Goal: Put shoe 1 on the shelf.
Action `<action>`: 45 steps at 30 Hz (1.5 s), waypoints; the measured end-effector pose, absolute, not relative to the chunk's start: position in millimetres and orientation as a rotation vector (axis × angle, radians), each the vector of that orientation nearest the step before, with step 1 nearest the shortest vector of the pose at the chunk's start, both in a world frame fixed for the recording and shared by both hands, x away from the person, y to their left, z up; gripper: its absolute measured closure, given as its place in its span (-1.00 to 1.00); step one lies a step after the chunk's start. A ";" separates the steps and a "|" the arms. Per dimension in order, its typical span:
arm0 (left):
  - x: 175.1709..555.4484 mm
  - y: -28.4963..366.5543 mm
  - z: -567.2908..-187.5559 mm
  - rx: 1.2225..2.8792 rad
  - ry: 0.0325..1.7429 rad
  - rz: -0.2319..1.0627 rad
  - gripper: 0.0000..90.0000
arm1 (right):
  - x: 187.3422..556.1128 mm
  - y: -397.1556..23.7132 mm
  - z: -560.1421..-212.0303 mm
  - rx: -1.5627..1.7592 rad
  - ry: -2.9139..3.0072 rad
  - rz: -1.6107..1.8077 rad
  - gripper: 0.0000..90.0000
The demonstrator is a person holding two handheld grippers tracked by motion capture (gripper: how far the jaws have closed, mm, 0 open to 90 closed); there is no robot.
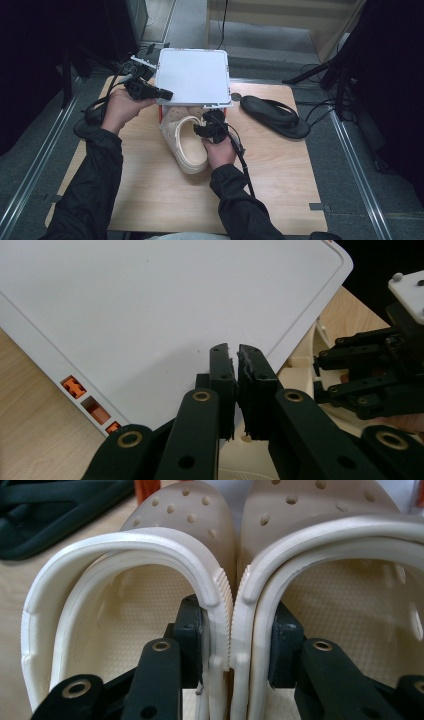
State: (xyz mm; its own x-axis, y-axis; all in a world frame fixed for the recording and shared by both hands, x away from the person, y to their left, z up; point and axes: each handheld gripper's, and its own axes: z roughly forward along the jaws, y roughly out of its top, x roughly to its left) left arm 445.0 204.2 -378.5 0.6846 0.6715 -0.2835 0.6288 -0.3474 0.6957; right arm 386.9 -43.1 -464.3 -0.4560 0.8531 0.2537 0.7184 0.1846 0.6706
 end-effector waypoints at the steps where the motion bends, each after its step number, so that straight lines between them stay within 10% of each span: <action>1: 445.1 204.3 -378.5 2.062 0.999 0.059 0.88 | 388.0 -41.5 -465.2 1.526 2.268 1.121 0.48; 28: 444.6 204.2 -378.3 2.063 1.004 0.060 0.86 | 394.0 -37.1 -468.6 1.533 2.233 1.187 0.10; 45: 443.5 203.7 -379.2 2.048 1.013 0.060 0.86 | 329.1 -63.3 -446.1 1.335 2.356 1.236 0.17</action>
